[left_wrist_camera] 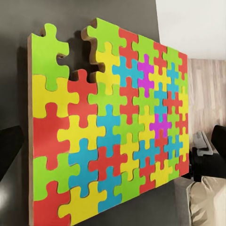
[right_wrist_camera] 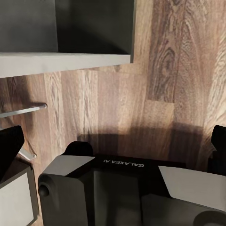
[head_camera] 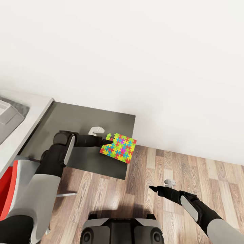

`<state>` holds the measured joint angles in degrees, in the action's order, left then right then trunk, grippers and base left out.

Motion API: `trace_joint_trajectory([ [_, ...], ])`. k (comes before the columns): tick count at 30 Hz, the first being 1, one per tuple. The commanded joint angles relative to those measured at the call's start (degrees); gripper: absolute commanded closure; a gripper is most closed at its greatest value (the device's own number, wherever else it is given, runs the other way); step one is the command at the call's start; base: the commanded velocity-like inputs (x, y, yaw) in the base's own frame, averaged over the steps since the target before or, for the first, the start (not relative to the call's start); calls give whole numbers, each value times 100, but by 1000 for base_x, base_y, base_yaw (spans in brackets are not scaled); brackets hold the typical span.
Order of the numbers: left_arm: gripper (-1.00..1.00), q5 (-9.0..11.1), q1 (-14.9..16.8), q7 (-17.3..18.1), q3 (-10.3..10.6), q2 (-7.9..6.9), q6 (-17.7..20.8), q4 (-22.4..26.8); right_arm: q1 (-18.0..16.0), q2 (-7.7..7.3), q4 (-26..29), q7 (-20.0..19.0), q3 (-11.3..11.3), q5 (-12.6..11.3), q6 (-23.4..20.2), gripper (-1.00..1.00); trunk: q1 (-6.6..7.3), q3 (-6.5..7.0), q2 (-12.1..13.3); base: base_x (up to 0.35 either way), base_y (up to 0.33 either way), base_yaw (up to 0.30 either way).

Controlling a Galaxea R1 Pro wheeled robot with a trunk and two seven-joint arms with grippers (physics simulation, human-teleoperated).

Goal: Put all the toys in the child's room - the three board games (two on the bed and one on the table), the two jigsaw puzzles on the table, and the tennis ball on the table - inside the toy box on the table in the child's room.

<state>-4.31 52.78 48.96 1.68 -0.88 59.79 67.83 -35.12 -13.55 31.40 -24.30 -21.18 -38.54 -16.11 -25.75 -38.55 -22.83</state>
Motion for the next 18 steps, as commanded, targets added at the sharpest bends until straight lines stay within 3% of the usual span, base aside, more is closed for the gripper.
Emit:
trace_joint_trajectory([
  [1, -100, -47, 4, 44, 4, 0, 21, -2, -3, -7, 6, 4, -26, -49, -23, -100, -3, -7, -9, 0, 0, 0],
  [18, -100, -51, 4, 43, -1, 17, 21, -162, -3, -7, 6, 4, -26, -49, -23, -100, -3, -7, -9, 0, 0, 0],
])
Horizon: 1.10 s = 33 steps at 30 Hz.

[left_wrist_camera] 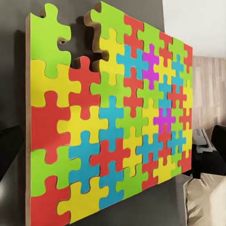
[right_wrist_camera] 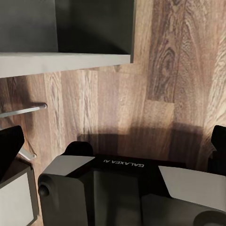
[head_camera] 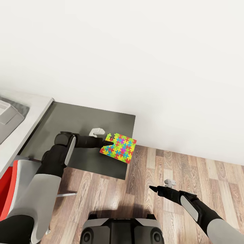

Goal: Put all the toys in the child's room - the three board games (two on the bed and one on the table), the two jigsaw puzzles on the table, and the tennis ball on the table - inside the toy box on the table in the child's room.

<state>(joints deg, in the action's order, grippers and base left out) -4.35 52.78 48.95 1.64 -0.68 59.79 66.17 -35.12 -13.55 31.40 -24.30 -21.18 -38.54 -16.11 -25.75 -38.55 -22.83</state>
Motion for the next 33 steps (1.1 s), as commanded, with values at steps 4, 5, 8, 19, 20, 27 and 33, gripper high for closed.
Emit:
trace_joint_trajectory([
  [4, -100, -46, 4, 45, 3, -2, 21, 2, -3, -7, 6, 3, -26, -49, -23, -100, -3, -7, -9, 0, 0, 0],
  [5, -100, -46, 4, 45, 3, -2, 21, 2, -3, -7, 6, 3, -26, -49, -23, -100, -3, -7, -9, 0, 0, 0],
  [8, -100, -45, 4, 45, 3, -2, 21, 2, -3, -7, 6, 4, -26, -49, -23, -100, -3, -7, -9, 0, 0, 0],
  [19, -100, -47, 12, 45, 5, -1, 21, 2, -3, -7, 6, 4, -26, -49, -23, -100, -3, -7, -9, 0, 0, 0],
  [20, -100, -47, 12, 45, 5, -1, 21, 2, -3, -7, 6, 4, -26, -49, -23, -100, -3, -7, -9, 0, 0, 0],
  [27, -100, -48, 13, 45, 4, 5, 21, 2, -4, -7, 6, 4, -26, -49, -23, -100, -3, -7, -9, 0, 0, 0],
  [33, -100, -52, 13, 45, 6, 56, 21, -13, -3, -7, 6, 3, -26, -49, -23, -100, -3, -7, -9, 0, 0, 0],
])
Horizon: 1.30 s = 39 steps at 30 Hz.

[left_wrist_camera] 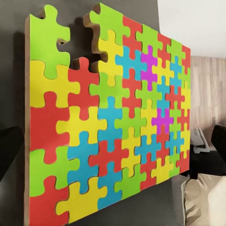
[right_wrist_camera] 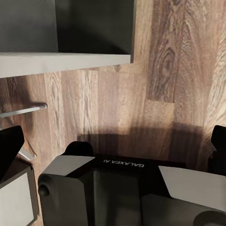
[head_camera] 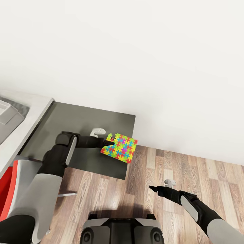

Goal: Put all the toys in the child's room - the three board games (two on the bed and one on the table), the two jigsaw puzzles on the table, and the tennis ball on the table - inside the toy box on the table in the child's room.

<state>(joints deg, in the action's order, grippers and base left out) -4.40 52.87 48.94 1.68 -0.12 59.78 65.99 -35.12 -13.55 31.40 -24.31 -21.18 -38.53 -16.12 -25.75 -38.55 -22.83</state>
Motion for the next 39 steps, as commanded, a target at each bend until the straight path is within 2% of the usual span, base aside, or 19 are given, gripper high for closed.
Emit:
trace_joint_trajectory([
  [1, -100, -49, 4, 45, 4, 16, 22, -19, -3, -7, 6, 3, -26, -49, -23, -100, -3, -7, -9, 0, 0, 0],
  [8, -100, -59, 12, 36, 8, 86, 22, -182, -4, -7, 6, -3, -21, -49, -23, -100, -3, -7, -9, 0, 0, 0],
  [39, -100, -61, 13, 29, 8, 132, 22, -192, -3, -16, 6, -3, -18, -48, -23, -100, -3, -7, -9, 0, 0, 0],
])
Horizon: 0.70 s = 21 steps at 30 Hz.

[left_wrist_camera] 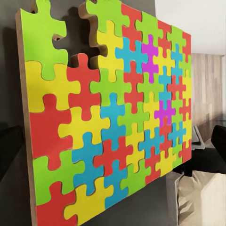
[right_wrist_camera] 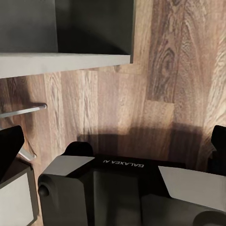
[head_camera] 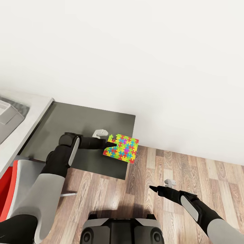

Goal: Put all the toys in the child's room - the three board games (two on the bed and one on the table), the two jigsaw puzzles on the table, and the tennis ball on the table - inside the toy box on the table in the child's room.

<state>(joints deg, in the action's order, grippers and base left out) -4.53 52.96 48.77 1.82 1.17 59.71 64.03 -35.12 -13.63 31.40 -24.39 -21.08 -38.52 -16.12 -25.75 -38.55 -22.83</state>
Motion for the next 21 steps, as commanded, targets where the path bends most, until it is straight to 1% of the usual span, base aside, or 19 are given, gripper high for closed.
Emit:
trace_joint_trajectory([
  [1, -100, -48, 4, 47, -7, 4, 29, 4, -3, -7, 6, 5, -28, -50, -23, -100, -3, -7, -9, 0, 0, 0],
  [7, -100, -46, 4, 46, -18, -2, 29, 7, -4, -8, 6, 5, -28, -47, -23, -100, -3, -7, -9, 0, 0, 0],
  [16, -100, -51, 8, 46, -54, -53, 29, 115, -5, -7, 6, 5, -28, -49, -23, -100, -3, -7, -9, 0, 0, 0],
  [21, -100, -56, 12, 45, -66, -70, 29, 375, -4, -8, 6, 5, -28, -47, -23, -100, -3, -7, -9, 0, 0, 0],
])
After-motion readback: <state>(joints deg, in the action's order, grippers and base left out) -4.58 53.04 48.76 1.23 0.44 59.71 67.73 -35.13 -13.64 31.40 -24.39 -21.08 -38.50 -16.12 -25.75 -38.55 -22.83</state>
